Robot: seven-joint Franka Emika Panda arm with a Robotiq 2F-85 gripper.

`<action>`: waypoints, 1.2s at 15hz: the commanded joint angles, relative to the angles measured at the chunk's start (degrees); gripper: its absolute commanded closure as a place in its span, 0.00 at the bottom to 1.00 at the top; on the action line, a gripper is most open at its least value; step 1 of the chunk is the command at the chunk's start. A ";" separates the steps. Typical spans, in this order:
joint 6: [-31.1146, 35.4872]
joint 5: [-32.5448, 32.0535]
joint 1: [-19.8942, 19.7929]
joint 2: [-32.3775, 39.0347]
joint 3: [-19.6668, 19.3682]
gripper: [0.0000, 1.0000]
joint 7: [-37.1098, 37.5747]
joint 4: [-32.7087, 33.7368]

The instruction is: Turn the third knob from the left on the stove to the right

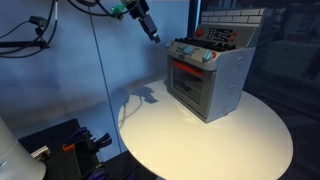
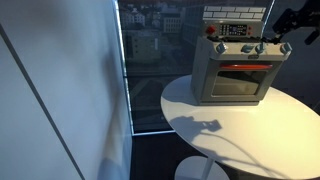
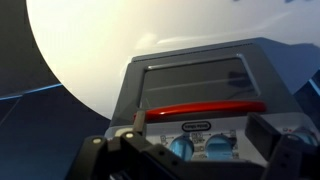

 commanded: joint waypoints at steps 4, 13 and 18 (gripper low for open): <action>4.81 -3.41 -0.25 3.63 -3.26 0.00 8.20 3.26; 5.24 -3.46 0.85 2.92 -4.59 0.00 8.58 2.38; 5.92 -2.20 1.24 3.43 -5.56 0.00 7.20 2.70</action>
